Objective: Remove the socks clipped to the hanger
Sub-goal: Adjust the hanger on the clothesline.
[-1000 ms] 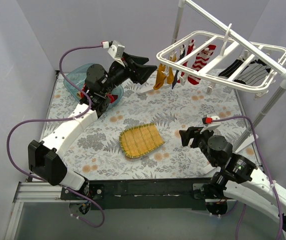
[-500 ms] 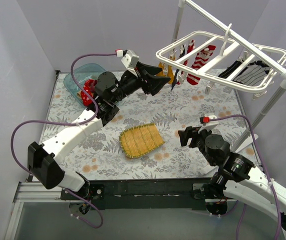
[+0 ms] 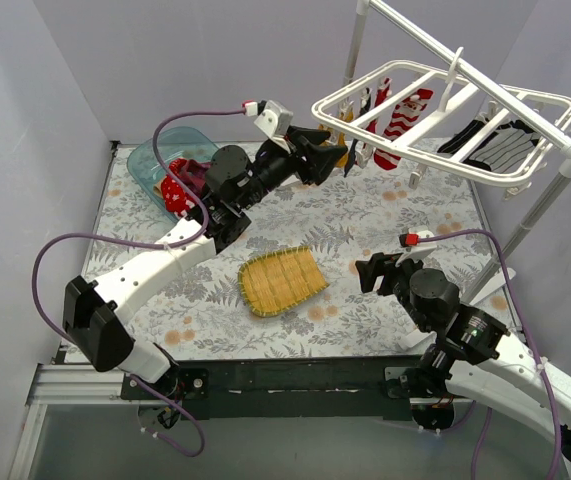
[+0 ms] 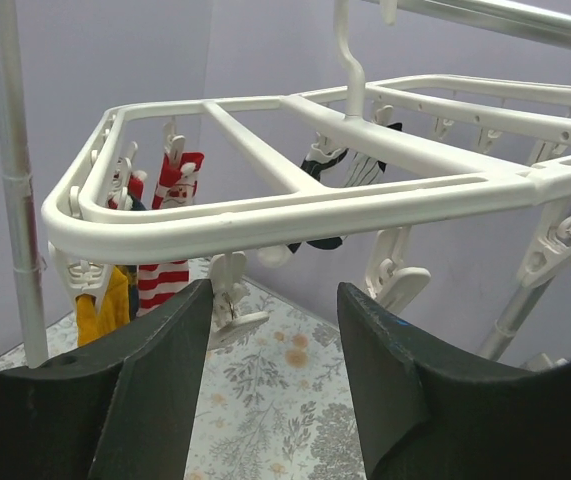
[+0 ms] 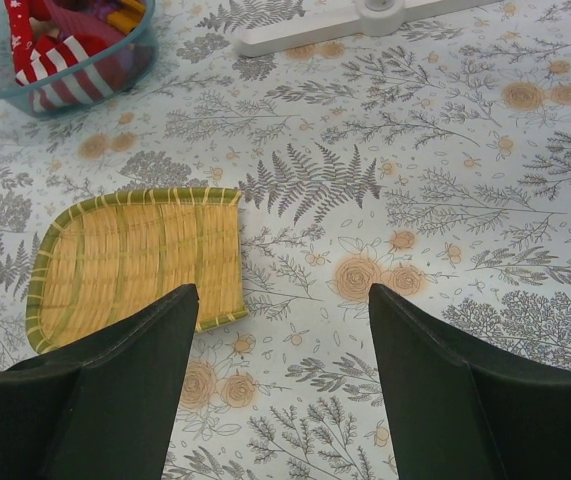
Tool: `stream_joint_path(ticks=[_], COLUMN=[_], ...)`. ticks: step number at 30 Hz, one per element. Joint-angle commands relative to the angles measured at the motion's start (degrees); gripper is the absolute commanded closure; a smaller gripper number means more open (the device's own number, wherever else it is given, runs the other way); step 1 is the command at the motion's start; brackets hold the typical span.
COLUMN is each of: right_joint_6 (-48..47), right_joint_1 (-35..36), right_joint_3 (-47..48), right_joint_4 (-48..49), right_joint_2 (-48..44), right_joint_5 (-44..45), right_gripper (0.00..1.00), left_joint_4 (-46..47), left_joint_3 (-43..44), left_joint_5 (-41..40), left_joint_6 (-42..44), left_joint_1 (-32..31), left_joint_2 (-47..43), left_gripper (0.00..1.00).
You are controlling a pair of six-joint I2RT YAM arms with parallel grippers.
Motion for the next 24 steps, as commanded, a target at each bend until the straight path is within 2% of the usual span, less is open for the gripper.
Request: stream_joint_path(ticks=[1, 6, 7, 10, 11, 14, 18, 24], right_joint_6=[0.6, 0.6, 0.6, 0.5, 0.5, 0.5, 0.3, -0.6], right_joint_1=[0.0, 0.0, 0.0, 0.0, 0.0, 0.0, 0.0, 0.0], right_joint_3=[2.2, 2.3, 2.4, 2.3, 2.4, 2.4, 2.4, 3.2], right_joint_4=[3.1, 2.8, 2.8, 2.8, 2.8, 2.9, 3.0, 3.0], right_joint_2=[-0.8, -1.3, -1.4, -1.6, -1.7, -1.9, -2.2, -2.5], right_joint_5=[0.9, 1.0, 1.1, 1.1, 1.1, 1.2, 1.5, 1.9], right_gripper=[0.23, 0.23, 0.23, 0.23, 0.23, 0.23, 0.23, 0.23], left_joint_4=[-0.3, 0.5, 0.7, 1.2, 1.4, 2.1, 2.3, 1.6], left_joint_3=[2.3, 2.1, 2.2, 2.1, 2.0, 1.9, 1.7, 0.3], left_joint_5=[-3.2, -5.0, -5.3, -5.8, -6.0, -6.1, -5.9, -6.1], left_joint_6=[2.3, 3.0, 3.2, 3.4, 3.4, 3.9, 4.3, 4.9], left_joint_1=[-1.1, -1.9, -2.0, -2.2, -2.3, -2.9, -4.2, -6.4], left_joint_2=[0.4, 0.5, 0.4, 0.5, 0.5, 0.2, -0.3, -1.9], left_gripper=[0.51, 0.57, 0.63, 0.73, 0.80, 0.90, 0.96, 0.99])
